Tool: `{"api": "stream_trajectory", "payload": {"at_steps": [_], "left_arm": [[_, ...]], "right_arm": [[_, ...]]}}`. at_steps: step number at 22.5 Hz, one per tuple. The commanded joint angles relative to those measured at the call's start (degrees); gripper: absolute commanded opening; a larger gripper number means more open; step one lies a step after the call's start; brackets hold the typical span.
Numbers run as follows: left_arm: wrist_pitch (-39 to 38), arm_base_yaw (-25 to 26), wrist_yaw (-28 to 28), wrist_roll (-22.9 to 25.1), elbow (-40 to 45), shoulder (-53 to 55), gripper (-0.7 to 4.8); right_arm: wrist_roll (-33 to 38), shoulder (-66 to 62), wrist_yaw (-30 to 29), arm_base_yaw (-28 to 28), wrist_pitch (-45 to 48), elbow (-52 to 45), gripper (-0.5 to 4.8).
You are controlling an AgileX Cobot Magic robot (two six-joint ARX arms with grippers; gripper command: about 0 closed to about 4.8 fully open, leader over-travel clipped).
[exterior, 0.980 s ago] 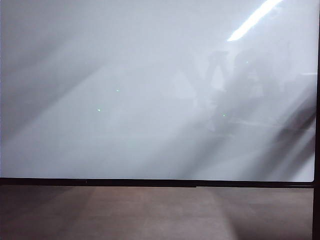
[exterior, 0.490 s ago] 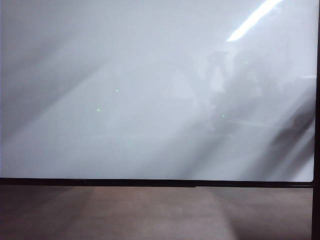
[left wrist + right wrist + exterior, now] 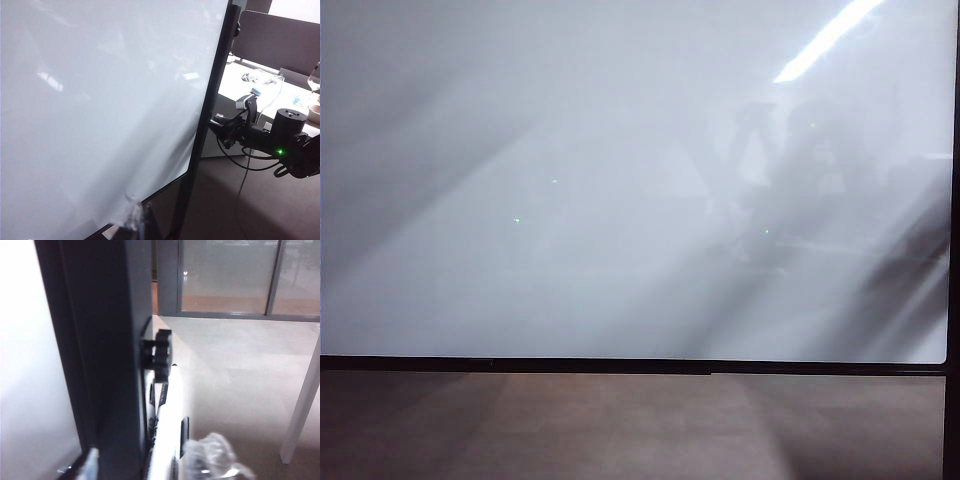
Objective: Reach to the right to find the marker pen, pick it up, and write the number 3 on the whiteboard.
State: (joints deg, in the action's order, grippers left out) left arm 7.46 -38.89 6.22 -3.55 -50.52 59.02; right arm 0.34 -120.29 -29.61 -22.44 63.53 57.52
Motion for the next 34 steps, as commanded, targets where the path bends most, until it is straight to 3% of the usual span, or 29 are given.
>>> {"api": "stream_trajectory", "payload": {"at_steps": [1,34], "left_arm": [[0.0,0.1,0.0,-0.1,-0.1,-0.2,-0.05],[-0.1,0.1,0.1,-0.1,-0.1,-0.3,-0.05]], "right_arm": [[0.1,0.2,0.1,0.0,1.0,0.3,2.07],[1.6,0.2,1.5,0.1,0.6,0.2,2.07]]}}
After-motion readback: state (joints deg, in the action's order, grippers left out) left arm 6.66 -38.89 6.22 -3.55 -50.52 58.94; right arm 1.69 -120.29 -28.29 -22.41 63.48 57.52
